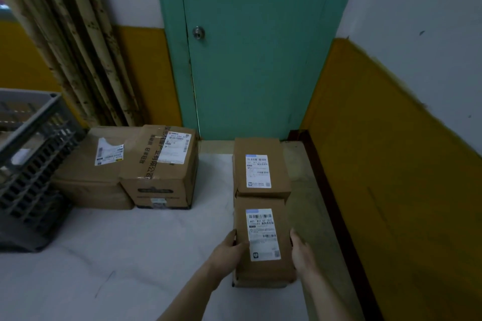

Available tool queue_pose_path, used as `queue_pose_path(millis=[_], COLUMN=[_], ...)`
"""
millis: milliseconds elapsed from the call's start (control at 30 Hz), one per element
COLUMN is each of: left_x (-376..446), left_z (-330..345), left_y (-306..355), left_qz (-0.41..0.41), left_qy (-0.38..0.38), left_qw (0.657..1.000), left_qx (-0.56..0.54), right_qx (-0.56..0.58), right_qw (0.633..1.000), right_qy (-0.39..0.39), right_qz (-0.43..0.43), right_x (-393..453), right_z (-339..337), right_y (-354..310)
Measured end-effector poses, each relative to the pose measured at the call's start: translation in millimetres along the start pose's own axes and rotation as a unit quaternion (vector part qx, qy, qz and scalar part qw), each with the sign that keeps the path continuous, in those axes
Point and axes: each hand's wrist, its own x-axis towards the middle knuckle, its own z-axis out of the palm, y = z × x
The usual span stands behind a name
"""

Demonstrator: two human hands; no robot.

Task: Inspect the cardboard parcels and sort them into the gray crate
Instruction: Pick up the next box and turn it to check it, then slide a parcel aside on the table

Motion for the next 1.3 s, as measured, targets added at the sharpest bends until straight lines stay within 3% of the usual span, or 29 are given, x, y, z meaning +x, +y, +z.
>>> queue_pose_path(millis=[233, 533, 833, 1067, 1300], left_x=[9, -9, -55, -62, -40], left_z=[-1, -40, -126, -201, -250], left_y=[-2, 3, 38, 61, 78], left_qz=[0.010, 0.079, 0.175, 0.203, 0.156], left_qy=[-0.003, 0.148, 0.306, 0.387, 0.340], left_qw=[1.000, 0.986, 0.935, 0.898, 0.927], left_qx=[0.004, 0.024, -0.027, -0.054, -0.032], right_qx=[-0.030, -0.106, -0.046, -0.077, -0.108], right_qw=[0.999, 0.980, 0.975, 0.967, 0.970], right_qy=[0.022, 0.139, 0.016, -0.047, -0.066], right_qz=[0.009, -0.093, -0.218, -0.237, -0.206], right_x=[4, -8, -34, -44, -24], right_z=[-3, 11, 69, 128, 178], right_y=[0, -42, -106, -151, -179])
